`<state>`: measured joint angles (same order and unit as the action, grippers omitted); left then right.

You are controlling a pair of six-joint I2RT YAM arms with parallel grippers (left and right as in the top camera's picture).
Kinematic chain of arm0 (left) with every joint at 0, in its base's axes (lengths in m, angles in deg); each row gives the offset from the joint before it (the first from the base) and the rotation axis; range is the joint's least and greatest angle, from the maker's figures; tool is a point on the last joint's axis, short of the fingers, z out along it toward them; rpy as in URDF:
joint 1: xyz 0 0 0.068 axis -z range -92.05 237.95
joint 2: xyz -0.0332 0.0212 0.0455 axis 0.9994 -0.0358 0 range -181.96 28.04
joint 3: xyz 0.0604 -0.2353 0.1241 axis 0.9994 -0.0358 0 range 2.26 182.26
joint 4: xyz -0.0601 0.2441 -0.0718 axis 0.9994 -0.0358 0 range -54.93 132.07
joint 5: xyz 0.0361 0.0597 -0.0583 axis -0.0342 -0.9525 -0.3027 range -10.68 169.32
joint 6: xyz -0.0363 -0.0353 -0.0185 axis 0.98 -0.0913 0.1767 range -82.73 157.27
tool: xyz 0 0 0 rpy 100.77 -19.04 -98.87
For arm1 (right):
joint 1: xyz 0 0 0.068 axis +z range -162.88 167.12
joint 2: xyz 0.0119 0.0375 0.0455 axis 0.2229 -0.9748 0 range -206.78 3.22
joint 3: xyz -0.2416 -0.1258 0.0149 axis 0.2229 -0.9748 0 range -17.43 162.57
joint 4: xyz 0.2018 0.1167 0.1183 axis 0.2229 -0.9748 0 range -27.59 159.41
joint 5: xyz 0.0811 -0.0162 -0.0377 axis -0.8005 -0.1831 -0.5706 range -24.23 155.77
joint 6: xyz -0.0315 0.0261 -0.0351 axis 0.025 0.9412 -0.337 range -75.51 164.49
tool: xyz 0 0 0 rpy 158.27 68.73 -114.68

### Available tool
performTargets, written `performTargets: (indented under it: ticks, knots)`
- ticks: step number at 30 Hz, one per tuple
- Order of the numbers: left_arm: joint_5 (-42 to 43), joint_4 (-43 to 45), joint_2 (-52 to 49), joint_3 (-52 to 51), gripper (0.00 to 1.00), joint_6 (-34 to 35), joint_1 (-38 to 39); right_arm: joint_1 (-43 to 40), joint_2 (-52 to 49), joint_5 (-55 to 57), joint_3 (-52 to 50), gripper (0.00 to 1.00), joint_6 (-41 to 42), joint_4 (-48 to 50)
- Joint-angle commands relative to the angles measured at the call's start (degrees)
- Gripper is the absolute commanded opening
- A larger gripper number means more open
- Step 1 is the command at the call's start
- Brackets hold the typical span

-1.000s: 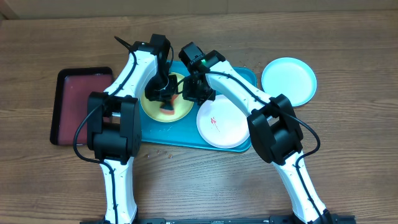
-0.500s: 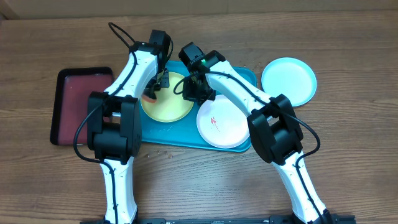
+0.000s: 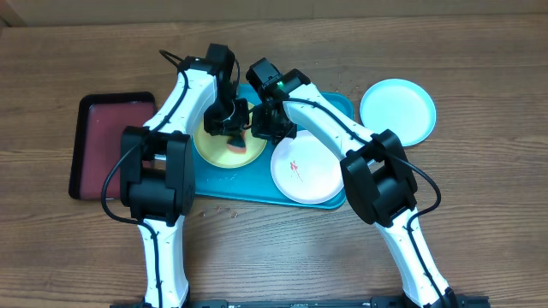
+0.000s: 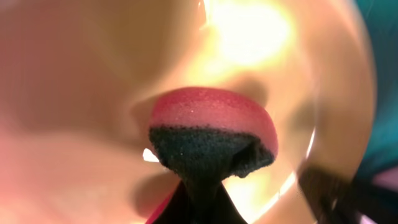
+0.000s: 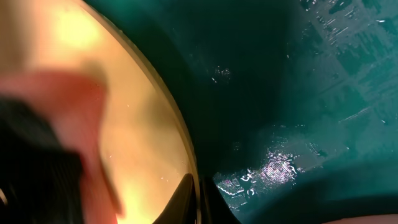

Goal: Clean dirty plates on tray and stack at the side
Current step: 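Scrub the yellow plate with the sponge while the right gripper holds it, then return the sponge with the left gripper to the red tray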

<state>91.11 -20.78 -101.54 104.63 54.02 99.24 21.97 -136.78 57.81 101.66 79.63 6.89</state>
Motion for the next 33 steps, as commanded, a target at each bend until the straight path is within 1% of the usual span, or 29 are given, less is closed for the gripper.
performTargets:
  ticks: [1,4,5,8,10,13,14,16,17,21,24,28,33]
  knots:
    - [0.22,-2.67,-1.05,0.92,0.04,-4.15,0.35,-0.74,-0.63,3.39,-0.87,0.04,-0.66,-0.66]
    - [-6.84,-4.42,-1.05,0.92,0.04,-4.11,0.13,-0.74,-0.63,3.39,-0.87,0.04,-0.68,-0.74]
    - [-12.07,-4.94,-1.05,0.92,0.04,-4.09,0.00,-0.74,-0.63,3.39,-0.87,0.04,-0.68,-0.90]
    - [-19.56,-4.83,-1.05,0.92,0.04,-3.91,-0.02,-0.74,-0.63,3.39,-0.87,0.04,-0.90,-1.07]
    - [-26.36,-4.39,-1.05,0.92,0.04,-3.65,-0.02,-0.74,-0.63,3.39,-0.87,0.04,-0.87,-1.07]
    - [-35.78,-4.00,-1.03,0.96,0.04,0.15,-0.02,-0.74,-0.63,3.39,-0.87,0.04,-0.87,-1.05]
    - [-37.29,-4.07,-1.03,1.11,0.04,1.79,-0.02,-0.74,-0.63,3.41,-0.87,0.04,-0.90,-1.03]
    - [-36.22,-4.85,-1.01,2.03,0.04,5.57,-0.02,-0.74,-0.63,3.43,-0.87,0.04,-0.90,-1.03]
    - [-33.18,-5.09,-0.83,2.99,0.04,6.67,-0.02,-0.74,-0.63,3.41,-0.87,0.04,-1.07,-0.96]
    - [-26.29,-4.66,0.48,6.14,0.04,6.69,-0.28,-0.74,-0.63,3.43,-0.87,0.04,-1.11,-0.85]
    - [-23.41,-4.66,3.17,8.26,0.04,8.52,-1.38,-0.74,-0.63,3.43,-0.87,0.04,-3.21,-0.85]
    - [-18.84,-4.42,9.09,8.81,0.04,12.09,-5.01,-0.74,-0.63,4.04,-0.87,0.04,-6.32,-0.59]
    - [-14.08,-6.56,14.03,8.79,0.04,12.46,-11.19,-0.72,-0.63,4.42,-0.87,0.04,-6.73,0.90]
